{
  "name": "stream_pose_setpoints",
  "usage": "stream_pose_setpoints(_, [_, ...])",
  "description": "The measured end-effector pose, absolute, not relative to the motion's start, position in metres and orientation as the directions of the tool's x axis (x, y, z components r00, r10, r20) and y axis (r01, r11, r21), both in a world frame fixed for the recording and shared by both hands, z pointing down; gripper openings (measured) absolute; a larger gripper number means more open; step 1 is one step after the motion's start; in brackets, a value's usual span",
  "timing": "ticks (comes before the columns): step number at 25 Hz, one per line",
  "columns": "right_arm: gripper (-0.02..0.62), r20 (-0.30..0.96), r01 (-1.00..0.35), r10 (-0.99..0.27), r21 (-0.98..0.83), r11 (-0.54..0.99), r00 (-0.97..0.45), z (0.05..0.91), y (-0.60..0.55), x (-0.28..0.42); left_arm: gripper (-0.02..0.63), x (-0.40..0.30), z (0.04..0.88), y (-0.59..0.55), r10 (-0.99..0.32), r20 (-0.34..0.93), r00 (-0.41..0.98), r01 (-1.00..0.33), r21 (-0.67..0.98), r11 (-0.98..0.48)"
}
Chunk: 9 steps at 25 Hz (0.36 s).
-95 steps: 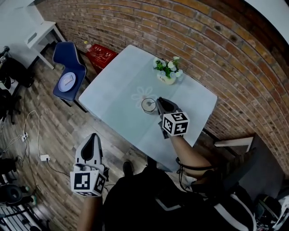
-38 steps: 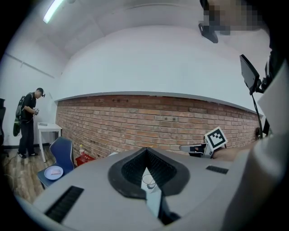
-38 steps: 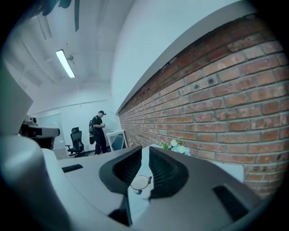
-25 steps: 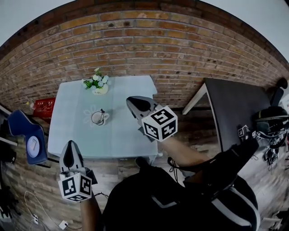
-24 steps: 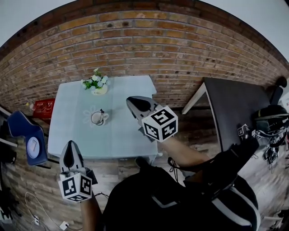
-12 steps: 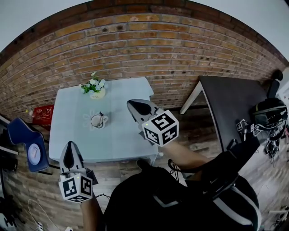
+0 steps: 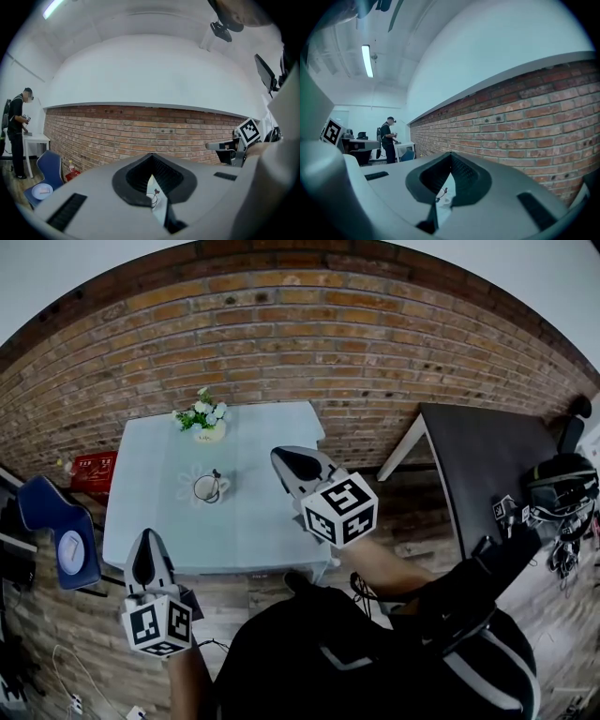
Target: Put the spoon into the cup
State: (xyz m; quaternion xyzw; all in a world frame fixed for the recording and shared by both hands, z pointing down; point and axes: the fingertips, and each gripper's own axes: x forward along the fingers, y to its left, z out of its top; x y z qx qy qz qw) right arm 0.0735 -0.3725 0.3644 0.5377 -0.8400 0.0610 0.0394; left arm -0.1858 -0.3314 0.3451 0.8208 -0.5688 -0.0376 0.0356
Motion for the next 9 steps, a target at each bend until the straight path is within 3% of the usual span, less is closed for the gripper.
stream_pose_setpoints(9, [0.018, 0.129, -0.909, -0.900, -0.072, 0.410, -0.416, 0.3630, -0.3790, 0.0738, 0.009, -0.1900, 0.3434, -0.3308, -0.941, -0.027, 0.339, -0.934, 0.111, -0.339])
